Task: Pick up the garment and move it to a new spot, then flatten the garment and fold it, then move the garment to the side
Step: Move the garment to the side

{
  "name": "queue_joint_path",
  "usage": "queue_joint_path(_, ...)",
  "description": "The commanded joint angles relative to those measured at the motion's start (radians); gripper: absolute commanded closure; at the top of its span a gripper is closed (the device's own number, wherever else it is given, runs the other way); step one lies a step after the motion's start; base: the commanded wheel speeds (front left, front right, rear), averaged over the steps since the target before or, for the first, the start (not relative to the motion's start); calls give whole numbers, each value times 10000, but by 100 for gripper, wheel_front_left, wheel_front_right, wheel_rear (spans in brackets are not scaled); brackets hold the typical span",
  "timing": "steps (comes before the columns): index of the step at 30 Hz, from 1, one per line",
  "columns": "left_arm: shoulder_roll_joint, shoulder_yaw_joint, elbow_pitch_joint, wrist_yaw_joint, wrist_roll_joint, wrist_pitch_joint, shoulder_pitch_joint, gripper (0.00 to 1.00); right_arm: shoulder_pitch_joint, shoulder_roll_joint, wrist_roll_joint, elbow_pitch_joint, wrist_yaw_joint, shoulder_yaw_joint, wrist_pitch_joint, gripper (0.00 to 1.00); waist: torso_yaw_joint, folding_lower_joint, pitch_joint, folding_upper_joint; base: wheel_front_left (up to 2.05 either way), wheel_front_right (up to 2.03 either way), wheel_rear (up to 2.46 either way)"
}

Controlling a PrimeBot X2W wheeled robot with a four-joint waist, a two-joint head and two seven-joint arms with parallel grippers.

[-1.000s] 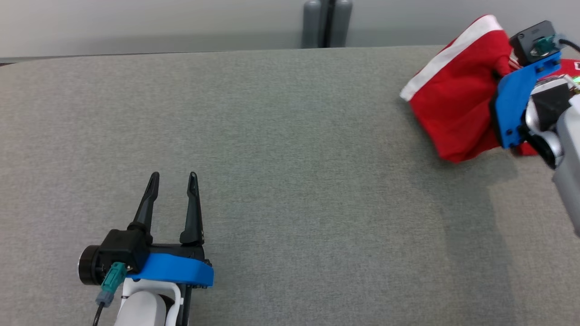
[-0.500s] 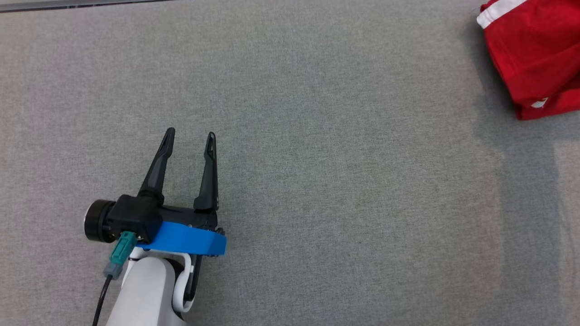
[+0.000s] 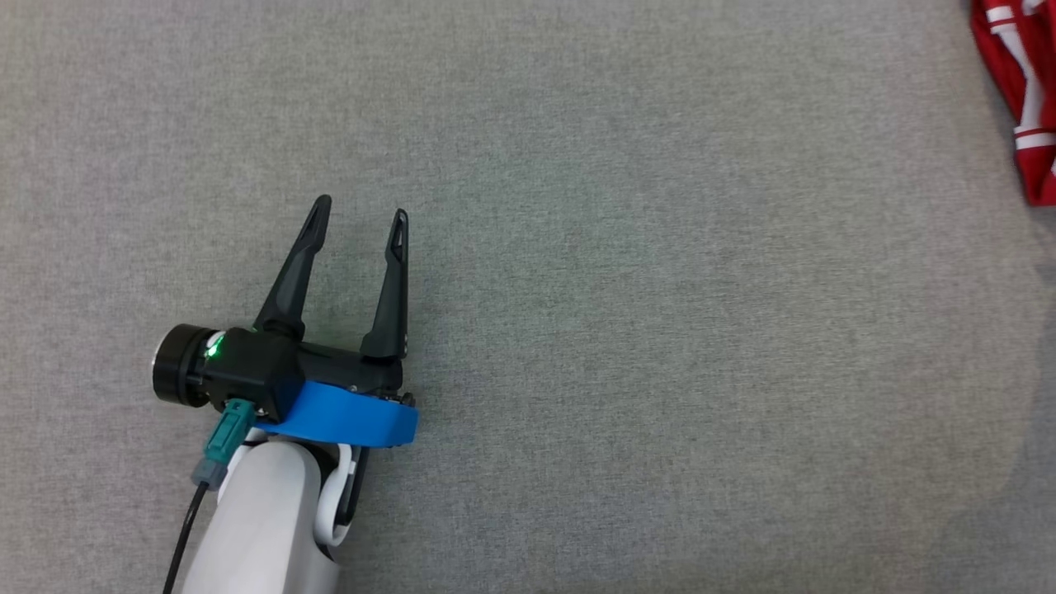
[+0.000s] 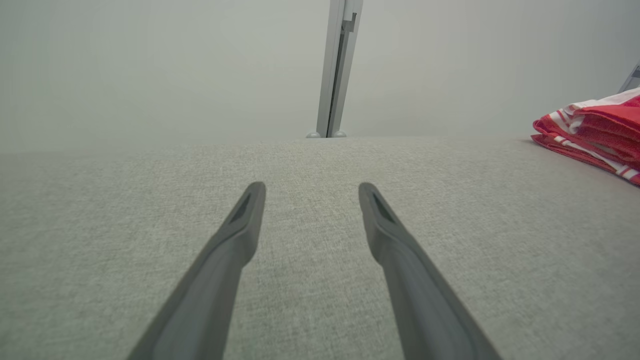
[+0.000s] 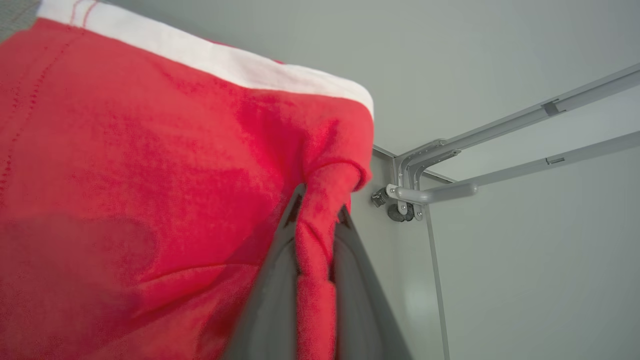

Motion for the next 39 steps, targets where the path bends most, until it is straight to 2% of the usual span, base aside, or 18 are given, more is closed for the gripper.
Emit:
queue_joint_path(1,94,7,-56,-23,85,-23,-217,0,-22,-136,-166,129,-1,-173,-102,100,106,-1,145,-2,0,0,0)
queue_joint_path(3,133,-1,-118,-14,85,-23,-258,0,1,-161,-473,376,-1,-511,-218,100,147,-1,257,-2,0,0,0)
queue_joint_path(4,161,-4,-140,7,114,-17,-248,0,6,-150,-591,501,-1,-737,-277,41,157,-1,315,-2,0,0,0)
queue_joint_path(5,182,-13,-154,22,133,-16,-241,0,17,-132,-752,625,-1,-947,-355,0,161,-1,351,-2,0,0,0)
queue_joint_path(9,267,-49,-236,75,140,11,-273,0,46,146,-1342,940,0,-1899,-947,0,146,-1,436,-2,0,0,0)
queue_joint_path(15,293,-103,-74,112,49,45,-320,0,129,866,-2098,931,-1,-2741,-1826,0,-16,-1,172,-2,0,0,0)
queue_joint_path(20,204,-31,265,234,-163,13,-68,0,543,1831,-1942,776,-1,-3010,-2716,0,-139,-1,-495,-2,0,0,0)
queue_joint_path(25,102,183,680,349,-519,-18,350,0,1528,3025,-1187,421,-1,-3475,-3631,0,-162,-1,-1452,-2,0,0,0)
queue_joint_path(29,94,436,904,445,-676,-23,871,0,2900,3750,-623,-445,0,-3286,-3875,0,-133,-1,-2292,-2,0,0,0)
queue_joint_path(34,91,818,922,499,-775,-27,1762,0,5049,4484,110,-2109,0,-3121,-3928,0,-83,-1,-3352,-2,0,0,0)
queue_joint_path(39,54,1205,685,541,-887,-27,2624,0,7145,5047,518,-4051,0,-3143,-3467,0,-31,-1,-4149,-2,0,0,0)
